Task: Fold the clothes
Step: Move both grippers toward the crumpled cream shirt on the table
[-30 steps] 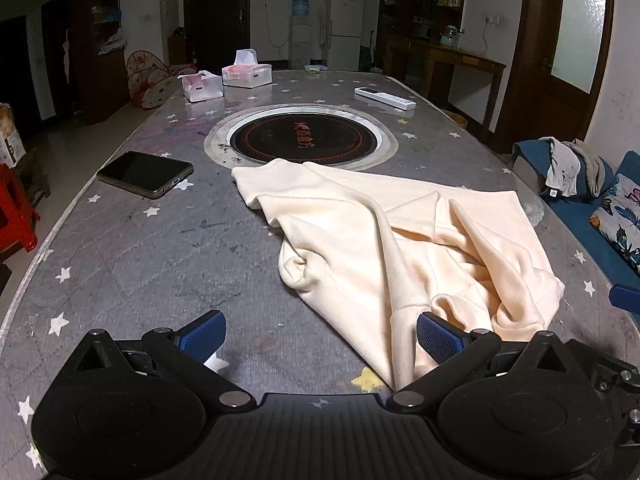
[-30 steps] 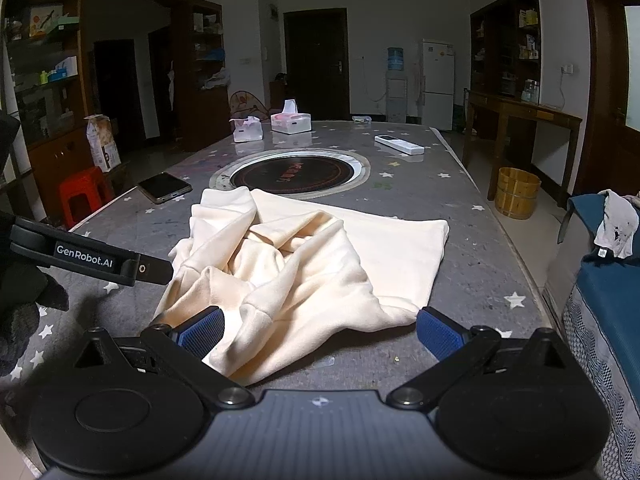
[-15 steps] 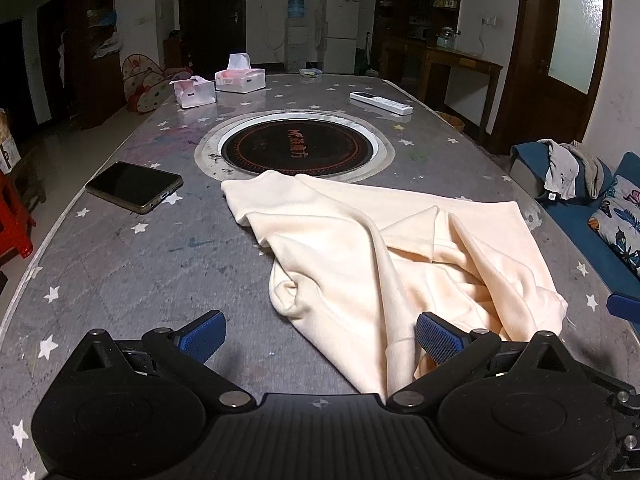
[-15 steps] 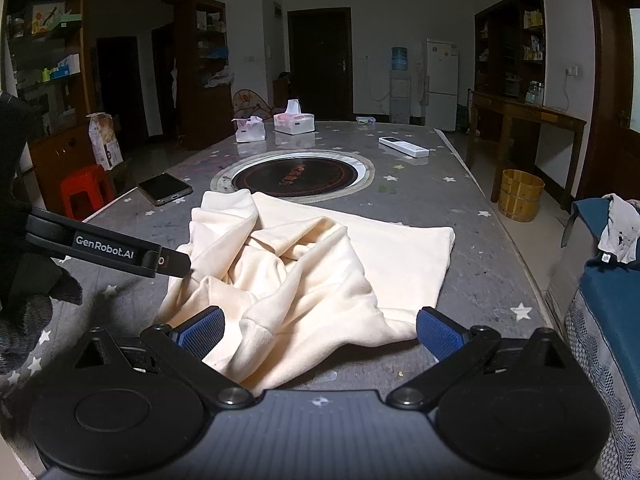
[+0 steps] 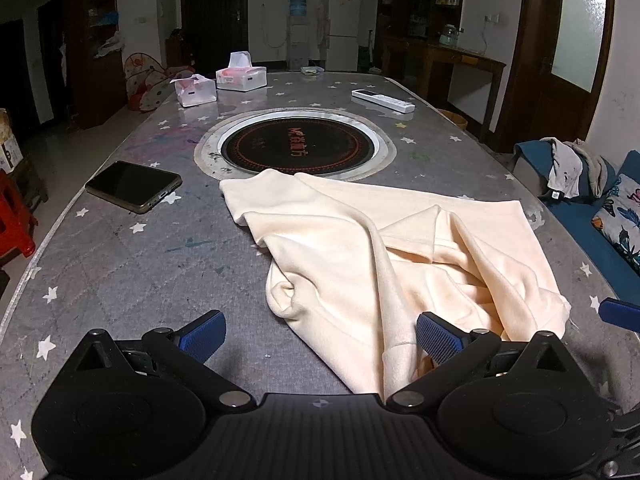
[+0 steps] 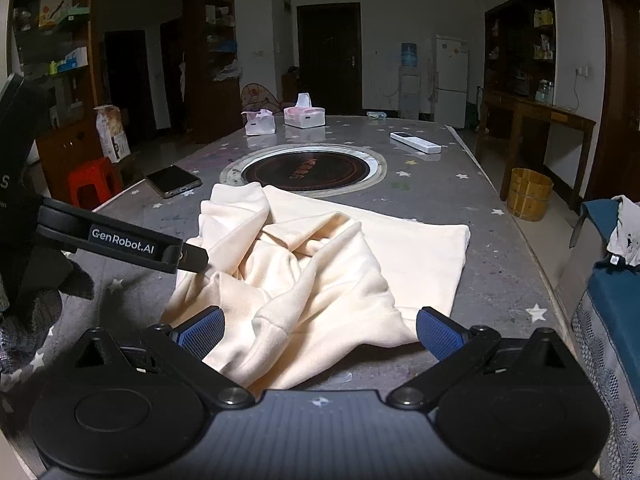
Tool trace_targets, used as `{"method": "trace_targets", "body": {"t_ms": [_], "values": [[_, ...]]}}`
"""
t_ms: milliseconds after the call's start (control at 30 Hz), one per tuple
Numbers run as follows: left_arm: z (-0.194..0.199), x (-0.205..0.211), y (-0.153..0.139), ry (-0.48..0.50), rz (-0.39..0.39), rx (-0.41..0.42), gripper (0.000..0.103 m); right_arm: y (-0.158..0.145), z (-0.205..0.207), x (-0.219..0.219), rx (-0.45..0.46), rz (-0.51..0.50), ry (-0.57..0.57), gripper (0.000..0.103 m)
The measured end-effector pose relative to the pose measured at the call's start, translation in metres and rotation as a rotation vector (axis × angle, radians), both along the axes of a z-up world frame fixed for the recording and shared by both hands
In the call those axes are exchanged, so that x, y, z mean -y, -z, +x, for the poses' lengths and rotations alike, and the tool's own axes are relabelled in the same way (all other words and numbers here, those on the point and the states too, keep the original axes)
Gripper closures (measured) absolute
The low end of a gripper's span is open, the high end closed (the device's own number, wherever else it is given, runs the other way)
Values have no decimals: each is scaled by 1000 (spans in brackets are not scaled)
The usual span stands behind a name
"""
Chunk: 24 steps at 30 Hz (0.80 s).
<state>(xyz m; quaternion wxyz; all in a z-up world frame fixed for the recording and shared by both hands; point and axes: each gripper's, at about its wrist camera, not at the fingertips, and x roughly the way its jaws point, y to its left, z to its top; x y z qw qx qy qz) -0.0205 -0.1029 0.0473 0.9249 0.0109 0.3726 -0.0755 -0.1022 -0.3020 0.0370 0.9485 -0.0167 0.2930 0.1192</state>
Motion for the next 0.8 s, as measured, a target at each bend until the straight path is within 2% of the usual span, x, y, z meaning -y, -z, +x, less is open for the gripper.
{"method": "trace_targets", "body": {"t_ms": [467,800], "values": [[-6,-1,3,-51,-36,-16,0,2,-1,-4,-6,10,11,0],[0,6,1,-22,-24,-2,1,1,5,0,2,19,29,0]]}}
